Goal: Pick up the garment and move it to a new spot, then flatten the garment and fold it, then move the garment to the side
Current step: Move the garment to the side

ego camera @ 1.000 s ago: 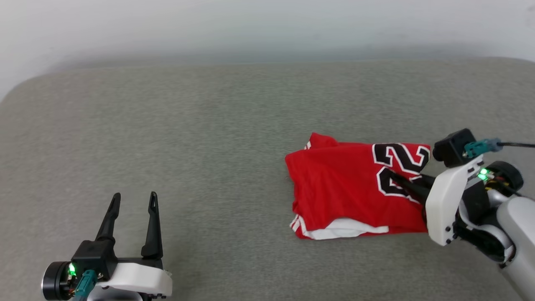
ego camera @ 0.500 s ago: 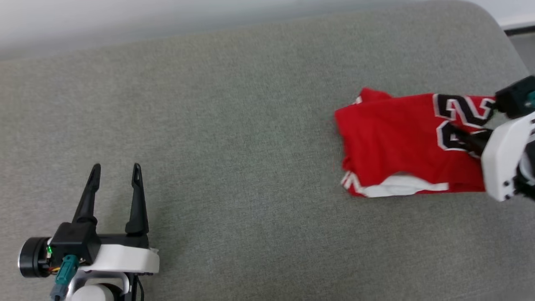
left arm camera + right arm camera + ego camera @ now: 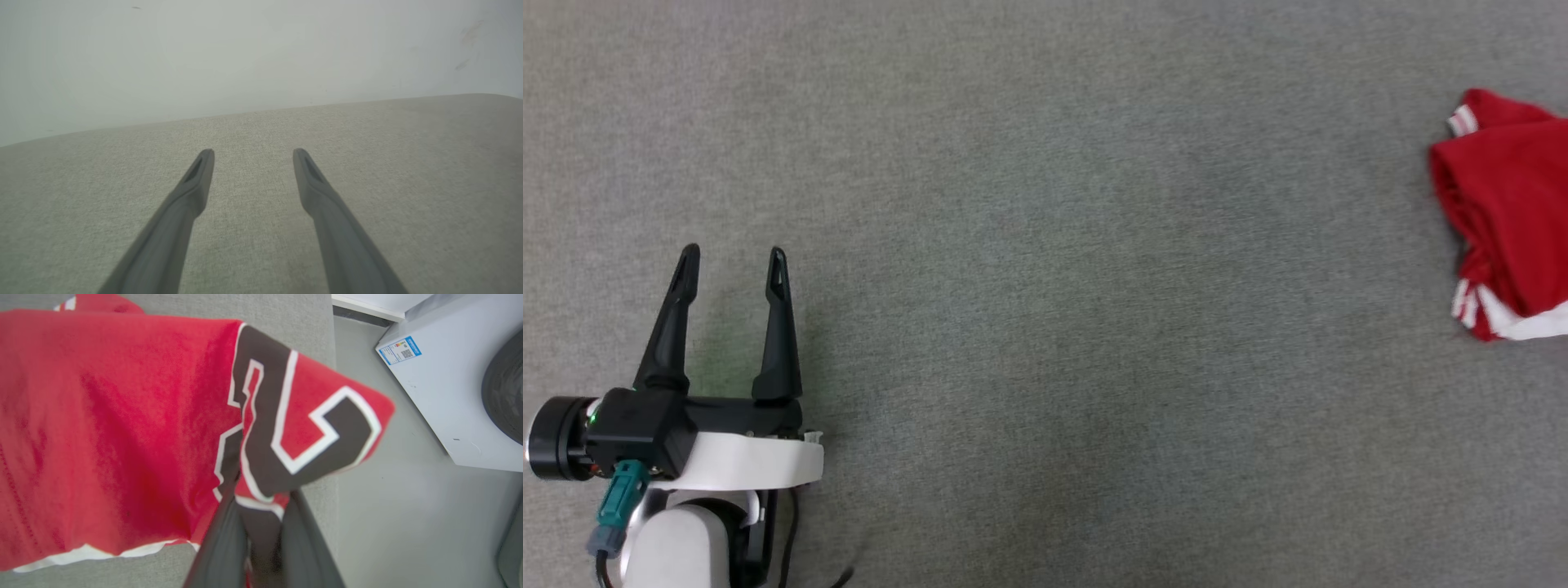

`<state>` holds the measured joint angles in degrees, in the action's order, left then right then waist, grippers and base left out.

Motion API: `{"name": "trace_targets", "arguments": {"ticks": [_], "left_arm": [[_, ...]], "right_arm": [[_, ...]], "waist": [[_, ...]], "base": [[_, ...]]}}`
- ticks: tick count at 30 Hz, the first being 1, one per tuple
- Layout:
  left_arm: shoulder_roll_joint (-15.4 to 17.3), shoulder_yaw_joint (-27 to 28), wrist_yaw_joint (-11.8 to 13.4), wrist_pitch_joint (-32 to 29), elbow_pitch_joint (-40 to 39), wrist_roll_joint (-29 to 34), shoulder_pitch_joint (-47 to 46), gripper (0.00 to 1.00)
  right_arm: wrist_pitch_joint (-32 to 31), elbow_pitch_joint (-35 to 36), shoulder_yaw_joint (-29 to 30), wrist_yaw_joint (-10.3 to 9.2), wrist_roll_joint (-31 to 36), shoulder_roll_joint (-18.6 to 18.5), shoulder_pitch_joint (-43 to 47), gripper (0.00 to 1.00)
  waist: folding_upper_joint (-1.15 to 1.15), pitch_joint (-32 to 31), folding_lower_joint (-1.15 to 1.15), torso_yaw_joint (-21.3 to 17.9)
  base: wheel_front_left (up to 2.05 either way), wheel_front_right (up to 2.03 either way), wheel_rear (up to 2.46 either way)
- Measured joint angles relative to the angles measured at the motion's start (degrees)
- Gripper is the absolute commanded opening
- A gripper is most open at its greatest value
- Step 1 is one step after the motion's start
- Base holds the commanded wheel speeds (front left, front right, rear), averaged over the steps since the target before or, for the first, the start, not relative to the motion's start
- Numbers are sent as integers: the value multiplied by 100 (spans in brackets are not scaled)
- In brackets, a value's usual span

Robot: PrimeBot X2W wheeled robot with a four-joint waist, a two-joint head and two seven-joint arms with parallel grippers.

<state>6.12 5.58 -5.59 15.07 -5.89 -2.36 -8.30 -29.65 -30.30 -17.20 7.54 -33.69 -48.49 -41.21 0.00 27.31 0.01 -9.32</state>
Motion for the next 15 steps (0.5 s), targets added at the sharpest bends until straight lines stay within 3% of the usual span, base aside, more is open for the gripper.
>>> {"name": "trace_targets", "arguments": {"ticks": [9,10,11,12,15], "left_arm": [[34,34,-45,0,-64,-32,-140,100],[34,51,-45,0,-59,-32,-140,100],[33,64,-45,0,-55,-32,-139,100],[31,75,-45,0,-47,-32,-138,100],[7,80,-44,0,-1,-32,-125,100]], "right_arm": [[146,-608,811,-1,467,100,-220,0],[172,-628,877,-1,524,186,-220,24],[186,-646,924,-1,586,263,-220,89],[209,-651,964,-1,659,318,-220,100],[361,-673,1131,-1,939,389,-214,100]], "waist": [[0,289,0,215],[0,278,0,217],[0,259,0,215],[0,233,0,211],[0,113,0,208]], "base": [[0,0,0],[0,0,0],[0,0,0],[0,0,0],[0,0,0]]}}
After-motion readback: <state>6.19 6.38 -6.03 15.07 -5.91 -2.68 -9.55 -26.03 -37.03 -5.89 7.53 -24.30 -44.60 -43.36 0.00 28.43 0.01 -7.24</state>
